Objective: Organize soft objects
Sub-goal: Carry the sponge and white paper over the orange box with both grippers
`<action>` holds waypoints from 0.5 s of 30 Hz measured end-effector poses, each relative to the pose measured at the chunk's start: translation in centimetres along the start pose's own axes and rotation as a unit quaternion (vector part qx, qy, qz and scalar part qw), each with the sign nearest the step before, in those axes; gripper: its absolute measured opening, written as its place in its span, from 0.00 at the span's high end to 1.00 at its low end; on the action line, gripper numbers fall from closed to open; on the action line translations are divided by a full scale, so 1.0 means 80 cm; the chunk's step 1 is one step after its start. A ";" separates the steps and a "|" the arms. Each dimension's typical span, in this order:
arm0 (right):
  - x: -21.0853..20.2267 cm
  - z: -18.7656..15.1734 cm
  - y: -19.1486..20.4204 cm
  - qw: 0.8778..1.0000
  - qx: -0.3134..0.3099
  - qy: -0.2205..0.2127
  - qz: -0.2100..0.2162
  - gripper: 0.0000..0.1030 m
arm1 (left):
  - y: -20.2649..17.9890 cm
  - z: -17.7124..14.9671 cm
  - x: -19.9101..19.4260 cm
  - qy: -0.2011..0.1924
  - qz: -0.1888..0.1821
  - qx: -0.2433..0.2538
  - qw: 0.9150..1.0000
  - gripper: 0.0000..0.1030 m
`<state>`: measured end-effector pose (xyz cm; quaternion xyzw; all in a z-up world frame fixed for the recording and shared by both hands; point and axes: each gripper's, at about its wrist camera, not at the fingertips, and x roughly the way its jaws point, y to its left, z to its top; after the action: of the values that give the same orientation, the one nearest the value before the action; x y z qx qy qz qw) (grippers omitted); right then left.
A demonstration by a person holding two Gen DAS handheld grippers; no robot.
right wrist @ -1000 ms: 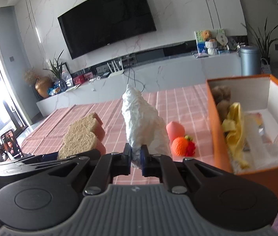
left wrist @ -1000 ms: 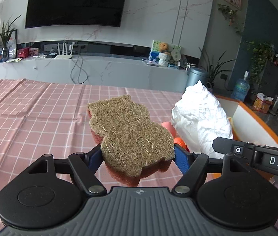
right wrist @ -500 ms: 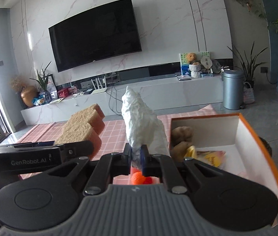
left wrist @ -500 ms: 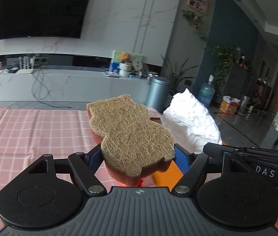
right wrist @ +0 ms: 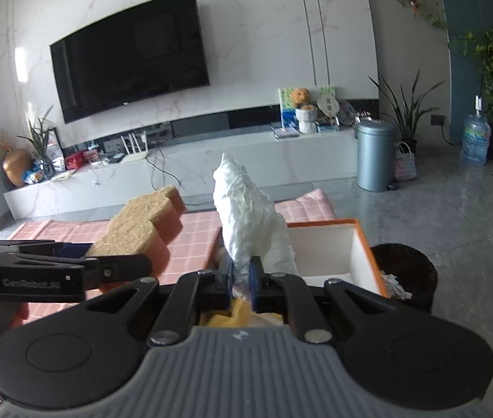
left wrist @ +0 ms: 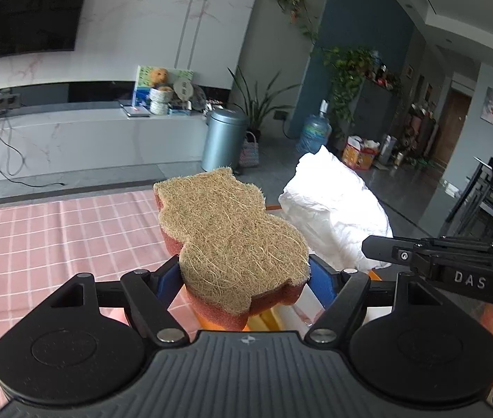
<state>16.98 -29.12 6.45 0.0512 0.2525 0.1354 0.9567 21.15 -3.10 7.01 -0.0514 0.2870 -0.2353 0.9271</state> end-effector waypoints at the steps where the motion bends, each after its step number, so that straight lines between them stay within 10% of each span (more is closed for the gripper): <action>1: 0.006 0.004 -0.010 1.000 0.008 0.005 -0.003 0.93 | 0.001 0.002 0.007 0.003 -0.003 0.001 1.000 0.17; 15: 0.117 -0.003 -0.105 0.991 0.058 0.116 -0.025 0.93 | -0.023 0.012 0.089 0.058 -0.035 0.057 0.996 0.17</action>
<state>26.66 -34.50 0.41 0.0842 0.3704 0.1014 0.9194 26.09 -8.06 4.60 0.0055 0.3240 -0.2863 0.9017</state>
